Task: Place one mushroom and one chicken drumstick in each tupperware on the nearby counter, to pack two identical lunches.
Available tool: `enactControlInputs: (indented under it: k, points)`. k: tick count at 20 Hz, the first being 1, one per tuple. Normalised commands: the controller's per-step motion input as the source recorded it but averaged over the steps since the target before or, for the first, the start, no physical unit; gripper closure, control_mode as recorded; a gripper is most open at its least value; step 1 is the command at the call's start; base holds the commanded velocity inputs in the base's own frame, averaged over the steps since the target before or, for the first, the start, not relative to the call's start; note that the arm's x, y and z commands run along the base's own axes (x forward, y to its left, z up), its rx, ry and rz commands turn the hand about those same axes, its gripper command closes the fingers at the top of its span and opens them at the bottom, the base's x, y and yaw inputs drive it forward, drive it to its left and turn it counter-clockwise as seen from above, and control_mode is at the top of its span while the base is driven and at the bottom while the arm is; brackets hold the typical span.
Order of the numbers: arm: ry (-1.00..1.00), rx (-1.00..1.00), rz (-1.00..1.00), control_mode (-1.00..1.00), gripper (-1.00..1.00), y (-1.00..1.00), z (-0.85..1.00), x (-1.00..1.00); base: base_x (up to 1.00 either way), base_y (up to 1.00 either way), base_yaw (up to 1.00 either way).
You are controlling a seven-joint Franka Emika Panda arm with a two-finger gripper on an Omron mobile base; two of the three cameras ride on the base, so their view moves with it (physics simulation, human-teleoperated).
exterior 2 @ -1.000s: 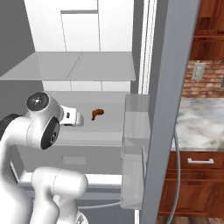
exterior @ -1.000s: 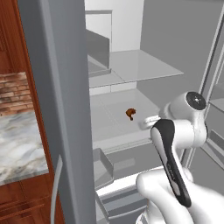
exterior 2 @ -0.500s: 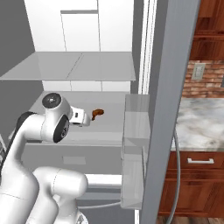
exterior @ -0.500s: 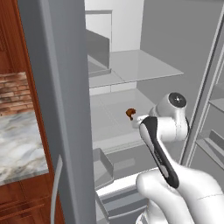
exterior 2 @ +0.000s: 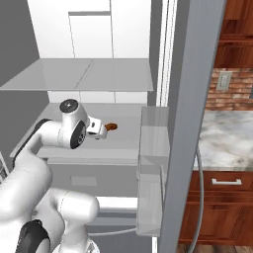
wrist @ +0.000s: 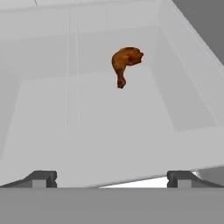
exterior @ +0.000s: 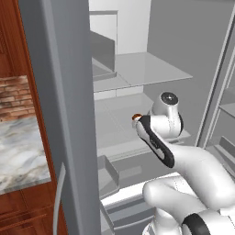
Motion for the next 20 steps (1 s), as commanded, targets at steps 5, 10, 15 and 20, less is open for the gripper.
enactControlInputs:
  k: [5, 10, 15, 20]
  points:
    - [0.0, 0.0, -0.05, -1.0, -1.0, -0.02, -0.3, 0.55, 0.0, 0.0, 0.0]
    - [-0.01, 0.0, -0.02, -1.0, -1.0, -0.05, -0.37, 0.47, 0.0, 0.0, 0.0]
    - [0.0, 0.0, -0.03, -1.0, -1.0, -0.12, -0.2, 0.45, 0.0, 0.0, 0.0]
    - [0.0, 0.0, -0.03, -1.0, -1.0, -0.13, -0.02, 0.48, 0.0, 0.0, 0.0]
